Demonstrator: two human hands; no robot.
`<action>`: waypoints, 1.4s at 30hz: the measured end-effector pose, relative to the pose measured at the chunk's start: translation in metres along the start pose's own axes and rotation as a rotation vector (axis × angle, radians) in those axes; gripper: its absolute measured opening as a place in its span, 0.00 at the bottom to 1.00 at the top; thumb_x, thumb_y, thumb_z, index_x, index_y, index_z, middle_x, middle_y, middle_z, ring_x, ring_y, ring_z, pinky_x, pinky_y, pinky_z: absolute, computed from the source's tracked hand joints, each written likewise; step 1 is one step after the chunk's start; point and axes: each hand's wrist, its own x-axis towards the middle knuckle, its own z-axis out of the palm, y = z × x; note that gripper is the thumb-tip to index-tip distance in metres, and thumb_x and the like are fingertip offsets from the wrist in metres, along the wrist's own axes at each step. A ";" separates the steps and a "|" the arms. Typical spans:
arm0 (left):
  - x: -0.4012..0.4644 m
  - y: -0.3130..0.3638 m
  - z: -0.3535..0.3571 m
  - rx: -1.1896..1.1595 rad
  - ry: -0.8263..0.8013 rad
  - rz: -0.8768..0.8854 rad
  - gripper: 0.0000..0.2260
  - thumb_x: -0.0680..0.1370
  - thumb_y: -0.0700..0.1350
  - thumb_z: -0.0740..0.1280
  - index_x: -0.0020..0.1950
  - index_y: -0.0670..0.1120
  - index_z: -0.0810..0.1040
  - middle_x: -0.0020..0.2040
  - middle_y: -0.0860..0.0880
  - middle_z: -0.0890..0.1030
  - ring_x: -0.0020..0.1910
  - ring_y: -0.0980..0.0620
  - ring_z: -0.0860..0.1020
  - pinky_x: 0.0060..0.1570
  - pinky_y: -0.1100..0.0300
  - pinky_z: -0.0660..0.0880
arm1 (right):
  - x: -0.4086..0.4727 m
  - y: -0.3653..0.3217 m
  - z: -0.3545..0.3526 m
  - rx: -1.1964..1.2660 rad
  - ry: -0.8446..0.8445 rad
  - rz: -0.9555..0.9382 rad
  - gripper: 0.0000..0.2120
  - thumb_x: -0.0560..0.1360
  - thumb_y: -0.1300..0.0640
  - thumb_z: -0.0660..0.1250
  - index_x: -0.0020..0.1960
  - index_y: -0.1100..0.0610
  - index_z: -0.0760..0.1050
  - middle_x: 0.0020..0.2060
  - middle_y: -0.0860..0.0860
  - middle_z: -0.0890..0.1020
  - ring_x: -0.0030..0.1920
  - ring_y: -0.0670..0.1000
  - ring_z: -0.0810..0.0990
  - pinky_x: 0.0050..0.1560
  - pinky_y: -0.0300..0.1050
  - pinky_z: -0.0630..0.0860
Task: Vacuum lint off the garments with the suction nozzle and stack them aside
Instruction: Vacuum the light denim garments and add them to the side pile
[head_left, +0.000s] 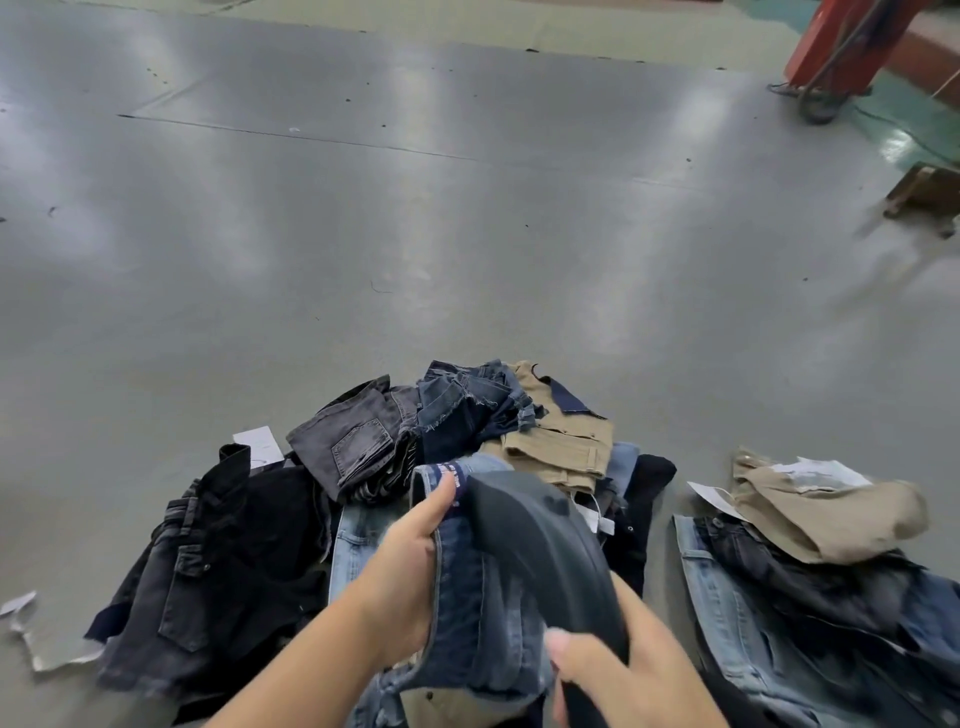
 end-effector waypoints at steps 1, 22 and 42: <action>-0.001 -0.003 0.001 0.027 -0.026 -0.029 0.25 0.67 0.63 0.64 0.51 0.45 0.85 0.55 0.40 0.83 0.54 0.41 0.82 0.49 0.51 0.78 | 0.003 -0.005 -0.008 0.041 0.019 0.007 0.15 0.64 0.51 0.69 0.50 0.42 0.76 0.34 0.49 0.83 0.32 0.46 0.82 0.33 0.35 0.76; -0.004 0.000 -0.001 -0.205 0.089 0.008 0.10 0.64 0.42 0.63 0.33 0.37 0.81 0.30 0.42 0.80 0.26 0.45 0.78 0.31 0.56 0.77 | 0.000 -0.009 -0.049 0.233 0.287 -0.113 0.14 0.62 0.55 0.68 0.43 0.61 0.73 0.26 0.63 0.77 0.23 0.62 0.75 0.24 0.43 0.74; -0.013 0.004 0.005 -0.202 -0.017 0.019 0.13 0.61 0.47 0.67 0.31 0.37 0.84 0.31 0.40 0.82 0.27 0.43 0.81 0.29 0.53 0.79 | 0.008 -0.004 -0.038 0.147 0.153 0.015 0.03 0.73 0.59 0.67 0.46 0.57 0.74 0.25 0.58 0.77 0.23 0.57 0.76 0.26 0.44 0.73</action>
